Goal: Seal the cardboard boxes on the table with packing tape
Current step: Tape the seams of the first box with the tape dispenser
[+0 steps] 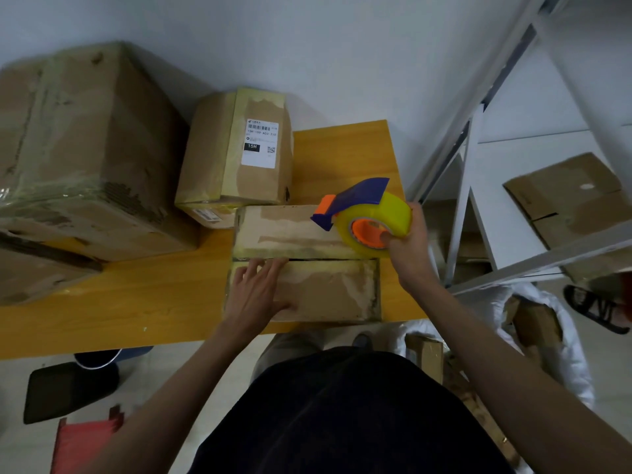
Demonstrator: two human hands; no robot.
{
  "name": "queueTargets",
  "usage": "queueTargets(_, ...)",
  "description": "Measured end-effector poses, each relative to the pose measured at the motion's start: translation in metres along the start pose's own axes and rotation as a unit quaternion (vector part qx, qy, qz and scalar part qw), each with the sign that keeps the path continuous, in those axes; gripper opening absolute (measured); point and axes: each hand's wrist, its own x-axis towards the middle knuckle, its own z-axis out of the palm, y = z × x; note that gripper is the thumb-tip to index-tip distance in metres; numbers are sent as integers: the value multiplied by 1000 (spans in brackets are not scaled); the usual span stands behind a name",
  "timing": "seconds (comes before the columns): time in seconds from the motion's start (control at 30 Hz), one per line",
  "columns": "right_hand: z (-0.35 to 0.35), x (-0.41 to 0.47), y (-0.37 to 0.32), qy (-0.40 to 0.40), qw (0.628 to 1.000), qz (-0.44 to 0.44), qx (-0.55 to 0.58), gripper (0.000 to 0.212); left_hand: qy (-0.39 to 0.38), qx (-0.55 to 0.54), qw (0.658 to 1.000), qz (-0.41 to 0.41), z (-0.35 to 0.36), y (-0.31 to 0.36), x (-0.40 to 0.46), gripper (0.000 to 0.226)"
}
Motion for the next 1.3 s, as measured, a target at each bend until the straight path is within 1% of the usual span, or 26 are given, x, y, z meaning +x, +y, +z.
queueTargets(0.13, 2, 0, -3, 6, 1000, -3, -16, 46, 21, -15, 999, -21, 2, 8, 3, 73)
queueTargets(0.2, 3, 0, -3, 9, 1000, -11, -25, 46, 32, -34, 998, -30, 2, 10, 5, 73)
queueTargets(0.27, 4, -1, -5, 10, 999, -20, -29, 47, 28, -28, 999, -25, 1, 13, 7, 76)
queueTargets(0.47, 5, 0, -7, 11, 999, -21, -27, 45, 13, -3, 1000, -17, 3, 13, 10, 65)
queueTargets(0.63, 5, -1, -8, 16, 999, -14, -31, 49, 43, 19, 999, -5, 10, 12, 12, 47)
queueTargets(0.9, 7, 1, -7, 12, 1000, -14, -22, 50, 93, 48, 994, 41, 19, 10, 15, 30)
queueTargets(1.03, 6, 3, -4, 10, 1000, -12, -20, 47, 99, 40, 992, 72, 22, -5, 9, 36)
queueTargets(1.13, 3, 2, -7, 9, 1000, -7, -2, 46, 79, 6, 996, 39, 21, -22, -1, 56)
queueTargets(1.2, 2, 2, -9, 4, 1000, -1, 18, 45, 45, -20, 999, 15, 25, -27, -8, 67)
queueTargets(1.3, 0, 3, -7, 2, 999, 18, 44, 48, -43, -51, 998, 14, 34, -15, -13, 82)
